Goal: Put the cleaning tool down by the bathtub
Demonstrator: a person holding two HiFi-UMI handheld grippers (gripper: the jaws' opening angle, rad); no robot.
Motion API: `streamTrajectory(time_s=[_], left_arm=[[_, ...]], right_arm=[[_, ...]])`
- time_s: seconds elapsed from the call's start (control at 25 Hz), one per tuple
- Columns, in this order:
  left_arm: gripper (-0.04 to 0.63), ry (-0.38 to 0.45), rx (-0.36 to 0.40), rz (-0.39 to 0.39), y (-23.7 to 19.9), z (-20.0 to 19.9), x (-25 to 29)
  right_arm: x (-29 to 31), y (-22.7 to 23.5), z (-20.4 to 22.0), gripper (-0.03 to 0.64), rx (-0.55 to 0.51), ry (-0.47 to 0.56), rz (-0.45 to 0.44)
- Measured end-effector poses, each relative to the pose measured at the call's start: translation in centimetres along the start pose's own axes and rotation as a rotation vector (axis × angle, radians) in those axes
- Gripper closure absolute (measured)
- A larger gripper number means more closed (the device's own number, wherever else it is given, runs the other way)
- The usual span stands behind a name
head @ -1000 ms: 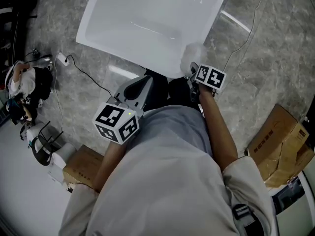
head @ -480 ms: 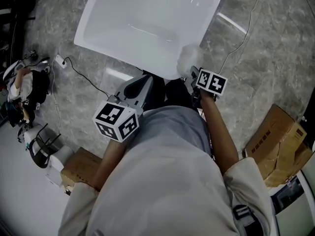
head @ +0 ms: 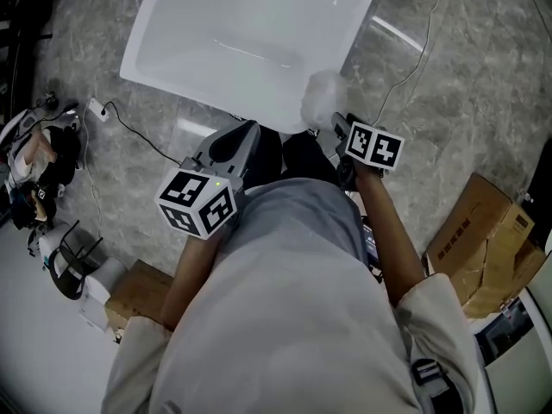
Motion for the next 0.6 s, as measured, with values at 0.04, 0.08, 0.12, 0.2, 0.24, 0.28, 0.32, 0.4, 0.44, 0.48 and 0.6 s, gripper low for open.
streamTrajectory(time_s=[0.04,0.08,0.12,0.2,0.24,0.28,0.32,0.4,0.44,0.48,0.6], left_arm=[[0.591,0.001,-0.001,0.001,0.0,0.0,0.0],[0.591,0.001,-0.003,0.002,-0.1,0.1,0.1],[0.591,0.002,-0.003,0.003,-0.1,0.1,0.2],[0.591,0.002,-0.004,0.008,0.0,0.1,0.3],[0.591,0.003,-0.004,0.011,0.0,0.1,0.4],[0.591,0.003,-0.004,0.013,0.1,0.1,0.5],[0.591,0.004,-0.004,0.015,0.2,0.1,0.5],[0.591,0.007,-0.003,0.02,0.3,0.0,0.5],[0.591,0.009,-0.003,0.023,0.4,-0.1,0.4],[0.591,0.011,-0.003,0.024,0.5,-0.2,0.4],[0.591,0.018,0.003,0.026,0.6,-0.4,0.5]], right_arm=[[-0.2,-0.1,-0.1,0.474,-0.004,0.004,-0.007],[-0.4,-0.2,-0.3,0.474,-0.005,0.008,-0.014],[-0.6,-0.4,-0.4,0.474,-0.005,0.012,-0.022],[-1.1,-0.6,-0.8,0.48,-0.008,0.022,-0.036],[-1.4,-0.8,-1.0,0.488,-0.011,0.028,-0.044],[-1.7,-0.9,-1.1,0.498,-0.013,0.033,-0.053],[-2.1,-1.1,-1.3,0.506,-0.015,0.037,-0.062],[-3.0,-1.5,-1.6,0.517,-0.025,0.048,-0.079],[-3.5,-1.8,-1.7,0.518,-0.032,0.055,-0.089],[-3.9,-1.9,-1.9,0.522,-0.039,0.062,-0.1],[-5.1,-2.3,-2.5,0.529,-0.052,0.086,-0.127]])
Point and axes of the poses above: the fingertips, and each gripper's own axes: x forward along the fingers, y to its right, z out of its underside, the point moved 1 cm from there along -x, backward along the fingers, and after that the axes turned 3 degrees about x, right-handed, at the moved point
